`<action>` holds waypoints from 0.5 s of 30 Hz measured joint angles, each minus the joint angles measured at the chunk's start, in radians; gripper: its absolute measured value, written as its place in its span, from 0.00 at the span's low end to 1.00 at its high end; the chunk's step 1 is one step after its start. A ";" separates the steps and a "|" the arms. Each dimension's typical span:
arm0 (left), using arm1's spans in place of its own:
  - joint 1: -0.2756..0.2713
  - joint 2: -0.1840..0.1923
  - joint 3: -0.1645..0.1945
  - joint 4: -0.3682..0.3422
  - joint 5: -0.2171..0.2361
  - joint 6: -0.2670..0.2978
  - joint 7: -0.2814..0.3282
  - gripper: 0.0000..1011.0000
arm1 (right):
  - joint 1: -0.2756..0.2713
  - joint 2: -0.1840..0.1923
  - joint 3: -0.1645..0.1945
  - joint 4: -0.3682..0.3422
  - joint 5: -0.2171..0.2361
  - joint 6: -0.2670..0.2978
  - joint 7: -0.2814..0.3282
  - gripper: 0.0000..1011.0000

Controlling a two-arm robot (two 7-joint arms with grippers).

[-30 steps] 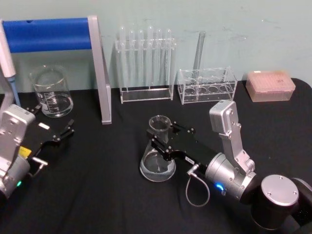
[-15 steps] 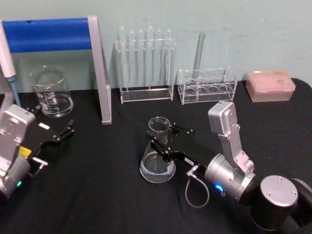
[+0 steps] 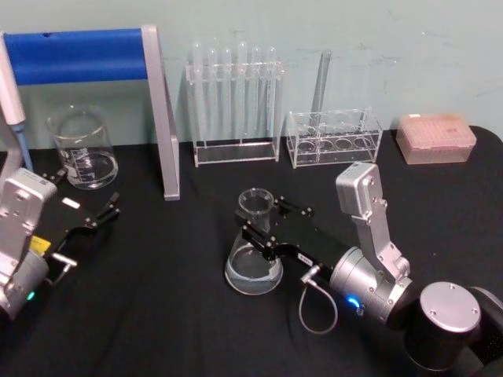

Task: Grasp the erlenmeyer flask with one hand, shake it three times, then place it back.

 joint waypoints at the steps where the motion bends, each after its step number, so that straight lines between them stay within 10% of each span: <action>1: 0.000 0.000 0.000 0.000 0.000 0.000 0.000 0.99 | 0.000 0.000 0.000 0.000 0.000 0.000 0.000 0.51; 15: 0.000 0.000 0.000 0.000 0.000 0.000 0.000 0.99 | 0.000 0.000 0.001 0.000 0.001 0.000 0.000 0.93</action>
